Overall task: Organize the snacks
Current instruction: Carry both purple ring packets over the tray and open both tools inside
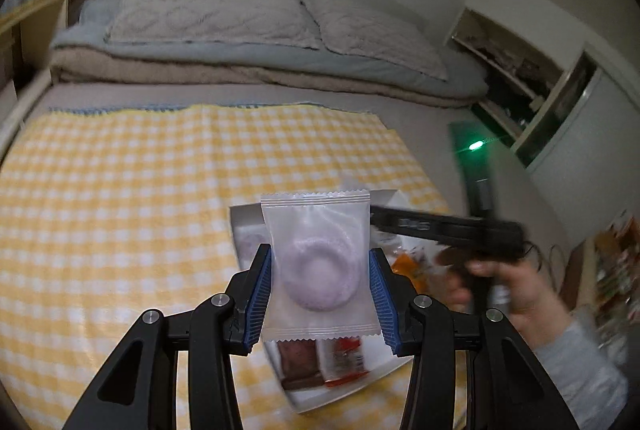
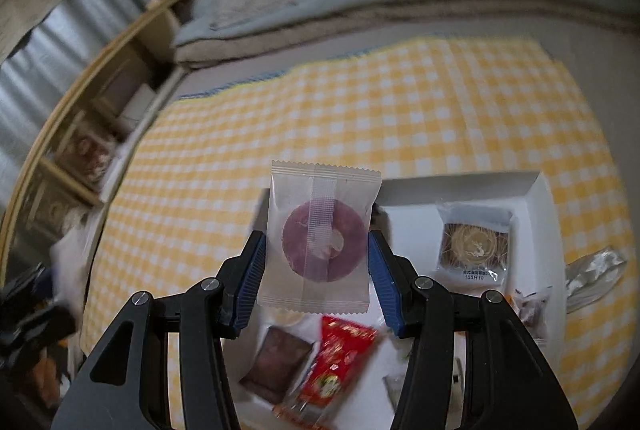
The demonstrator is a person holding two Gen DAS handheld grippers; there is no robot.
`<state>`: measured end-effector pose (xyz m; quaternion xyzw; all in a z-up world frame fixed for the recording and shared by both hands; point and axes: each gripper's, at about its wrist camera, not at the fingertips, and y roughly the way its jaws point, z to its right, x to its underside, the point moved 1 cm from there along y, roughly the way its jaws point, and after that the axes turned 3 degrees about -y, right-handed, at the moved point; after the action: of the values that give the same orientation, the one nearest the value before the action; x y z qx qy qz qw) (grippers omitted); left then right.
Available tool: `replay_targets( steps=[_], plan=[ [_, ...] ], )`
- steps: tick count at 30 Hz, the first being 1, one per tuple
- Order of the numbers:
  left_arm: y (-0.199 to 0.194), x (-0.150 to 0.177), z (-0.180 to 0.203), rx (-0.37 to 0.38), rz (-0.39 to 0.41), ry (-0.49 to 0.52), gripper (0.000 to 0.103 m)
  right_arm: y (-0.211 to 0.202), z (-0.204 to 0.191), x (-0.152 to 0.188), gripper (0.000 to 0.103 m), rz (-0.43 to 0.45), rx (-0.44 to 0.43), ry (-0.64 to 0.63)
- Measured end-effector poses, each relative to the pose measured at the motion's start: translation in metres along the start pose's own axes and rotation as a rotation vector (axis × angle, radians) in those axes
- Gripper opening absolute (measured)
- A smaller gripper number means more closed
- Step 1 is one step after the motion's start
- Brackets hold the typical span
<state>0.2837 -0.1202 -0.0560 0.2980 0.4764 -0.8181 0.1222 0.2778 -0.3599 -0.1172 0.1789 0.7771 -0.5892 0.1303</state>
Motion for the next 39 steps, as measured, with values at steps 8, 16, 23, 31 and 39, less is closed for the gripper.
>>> replay_targets(
  steps=[8,16,23,31,39],
  plan=[
    [0.06,-0.024,-0.022,0.061,-0.09,-0.082,0.046,0.069,0.054,0.002,0.052,-0.134,0.004,0.165],
    [0.113,-0.051,-0.026,0.02,-0.137,-0.086,0.046,0.081,0.084,0.008,0.052,-0.166,0.09,0.192],
    [0.123,-0.043,-0.015,0.019,-0.146,-0.087,0.046,0.066,0.104,0.005,0.053,-0.129,0.139,0.222],
    [0.145,-0.043,-0.01,0.041,-0.136,-0.089,0.046,0.036,0.093,-0.001,0.064,-0.066,0.102,0.228],
    [0.193,-0.048,0.008,0.067,-0.155,-0.094,0.046,-0.007,0.091,0.004,0.064,-0.012,0.079,0.202]
  ],
)
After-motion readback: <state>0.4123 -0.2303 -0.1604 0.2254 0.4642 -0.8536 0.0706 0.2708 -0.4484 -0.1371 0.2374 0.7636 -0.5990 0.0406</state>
